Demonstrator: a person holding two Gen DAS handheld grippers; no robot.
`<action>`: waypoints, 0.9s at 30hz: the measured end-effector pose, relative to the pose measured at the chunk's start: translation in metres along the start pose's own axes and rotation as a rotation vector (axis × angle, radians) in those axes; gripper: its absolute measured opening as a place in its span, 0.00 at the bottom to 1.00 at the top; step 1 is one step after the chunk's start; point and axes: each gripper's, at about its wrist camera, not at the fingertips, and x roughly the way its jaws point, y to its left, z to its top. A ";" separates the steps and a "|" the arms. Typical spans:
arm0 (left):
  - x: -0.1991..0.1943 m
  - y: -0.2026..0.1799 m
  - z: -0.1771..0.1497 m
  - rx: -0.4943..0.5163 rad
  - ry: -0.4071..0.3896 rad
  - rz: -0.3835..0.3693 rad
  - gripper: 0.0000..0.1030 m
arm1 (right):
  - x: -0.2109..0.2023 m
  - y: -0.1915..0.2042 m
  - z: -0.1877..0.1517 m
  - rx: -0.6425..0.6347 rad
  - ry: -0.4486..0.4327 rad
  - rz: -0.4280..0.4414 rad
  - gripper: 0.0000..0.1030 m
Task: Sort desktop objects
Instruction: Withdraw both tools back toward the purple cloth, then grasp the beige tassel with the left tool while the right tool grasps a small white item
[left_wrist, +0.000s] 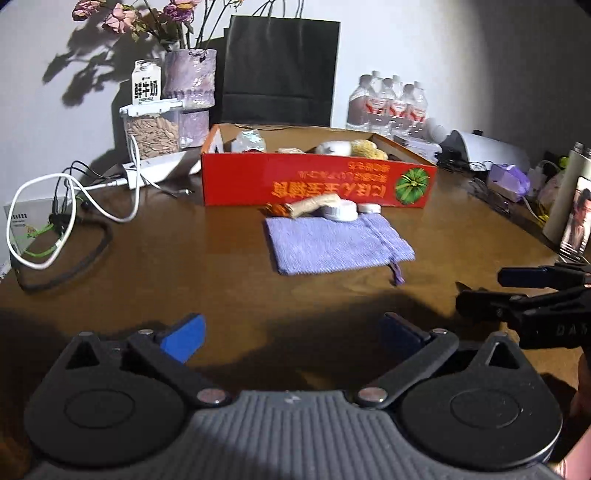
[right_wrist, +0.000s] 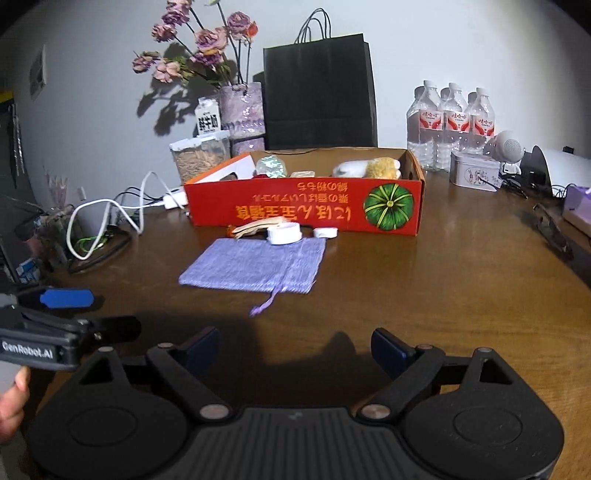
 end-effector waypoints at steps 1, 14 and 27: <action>-0.001 0.000 -0.003 -0.002 -0.006 -0.014 1.00 | 0.002 0.000 -0.001 0.002 0.006 0.004 0.86; 0.016 -0.004 0.007 0.019 -0.021 0.005 1.00 | 0.017 -0.005 0.019 -0.050 0.017 -0.059 0.82; 0.102 -0.011 0.087 0.209 -0.054 0.021 0.78 | 0.108 -0.049 0.104 0.064 0.050 -0.038 0.58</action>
